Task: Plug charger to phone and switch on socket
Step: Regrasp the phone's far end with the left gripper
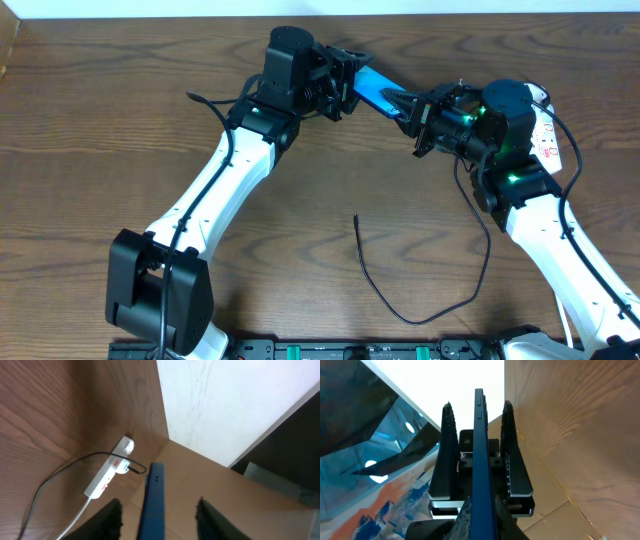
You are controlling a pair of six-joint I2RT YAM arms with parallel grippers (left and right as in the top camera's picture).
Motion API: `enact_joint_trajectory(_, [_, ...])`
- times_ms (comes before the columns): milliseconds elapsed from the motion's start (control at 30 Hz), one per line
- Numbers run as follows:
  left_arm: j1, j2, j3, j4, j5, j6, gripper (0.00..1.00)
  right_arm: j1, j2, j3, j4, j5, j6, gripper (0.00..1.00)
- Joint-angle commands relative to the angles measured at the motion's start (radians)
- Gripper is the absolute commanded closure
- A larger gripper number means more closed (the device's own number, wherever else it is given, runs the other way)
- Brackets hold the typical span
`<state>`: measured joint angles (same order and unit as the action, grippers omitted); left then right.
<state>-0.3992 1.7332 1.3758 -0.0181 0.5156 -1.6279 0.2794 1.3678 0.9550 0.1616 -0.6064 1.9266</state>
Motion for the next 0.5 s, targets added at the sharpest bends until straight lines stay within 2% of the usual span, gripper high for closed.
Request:
enact_joint_trajectory(0, [0.002, -0.011, 0.024, 0.005, -0.011, 0.0, 0.62, 0.011, -0.004, 0.021, 0.015, -0.026, 0.006, 0.99])
enact_joint_trajectory(133, [0.002, -0.011, 0.024, 0.005, -0.007, 0.0, 0.7, 0.011, -0.004, 0.021, 0.014, -0.029, 0.006, 0.99])
enact_joint_trajectory(300, [0.002, -0.011, 0.024, 0.005, -0.003, 0.0, 0.72, 0.011, -0.004, 0.021, 0.014, -0.029, 0.006, 0.99])
enact_joint_trajectory(467, [0.0, -0.011, 0.024, 0.005, -0.003, 0.0, 0.78, 0.011, -0.004, 0.021, 0.014, -0.029, 0.006, 0.99])
